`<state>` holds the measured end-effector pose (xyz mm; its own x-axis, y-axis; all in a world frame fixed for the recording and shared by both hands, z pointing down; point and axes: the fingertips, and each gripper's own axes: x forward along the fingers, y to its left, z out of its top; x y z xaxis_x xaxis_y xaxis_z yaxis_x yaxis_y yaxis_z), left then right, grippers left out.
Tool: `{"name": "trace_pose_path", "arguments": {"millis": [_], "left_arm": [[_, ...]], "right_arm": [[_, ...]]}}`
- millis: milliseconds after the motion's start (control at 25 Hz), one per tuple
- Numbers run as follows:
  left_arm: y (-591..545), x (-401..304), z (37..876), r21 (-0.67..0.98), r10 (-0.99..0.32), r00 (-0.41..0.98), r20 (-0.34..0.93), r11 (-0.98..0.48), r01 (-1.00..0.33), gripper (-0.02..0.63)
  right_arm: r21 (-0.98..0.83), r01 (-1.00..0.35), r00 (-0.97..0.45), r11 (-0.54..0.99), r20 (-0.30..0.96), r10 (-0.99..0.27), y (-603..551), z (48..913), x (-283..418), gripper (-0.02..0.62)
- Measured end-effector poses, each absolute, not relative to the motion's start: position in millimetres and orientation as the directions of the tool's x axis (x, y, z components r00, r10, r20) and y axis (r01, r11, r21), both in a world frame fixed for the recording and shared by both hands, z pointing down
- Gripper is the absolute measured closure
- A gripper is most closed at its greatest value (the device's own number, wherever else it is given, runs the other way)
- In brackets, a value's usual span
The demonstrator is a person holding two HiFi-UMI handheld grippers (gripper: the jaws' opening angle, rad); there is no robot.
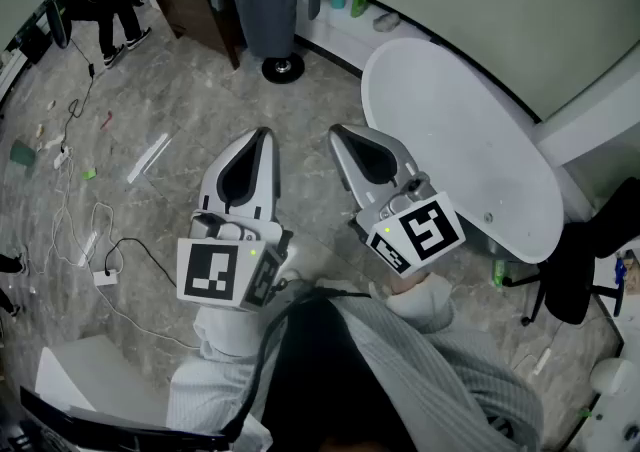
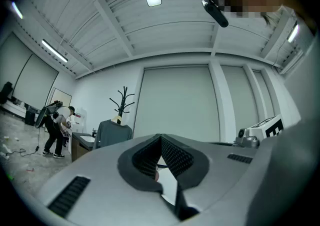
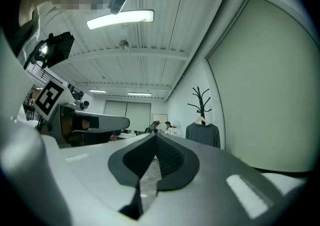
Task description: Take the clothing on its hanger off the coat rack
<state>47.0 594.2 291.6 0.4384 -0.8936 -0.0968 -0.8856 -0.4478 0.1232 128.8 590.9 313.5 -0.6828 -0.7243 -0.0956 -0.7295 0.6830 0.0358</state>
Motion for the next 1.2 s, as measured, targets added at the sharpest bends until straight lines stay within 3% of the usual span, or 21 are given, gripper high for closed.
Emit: {"name": "trace_pose_path", "arguments": {"millis": [760,1200], "left_arm": [[599.3,-24.2,299.7,0.097,-0.896,0.429,-0.117,-0.440,-0.893,0.601],[534.7,-99.6,343.5,0.159,-0.919,0.392,-0.037,-0.393,-0.906,0.601]], "right_arm": [[0.002,-0.744,-0.663,0.668,-0.120,-0.739,590.1,320.1,69.8,0.594],[-0.004,-0.736,-0.677,0.677,0.003,-0.736,529.0,364.7,-5.7,0.594]]}}
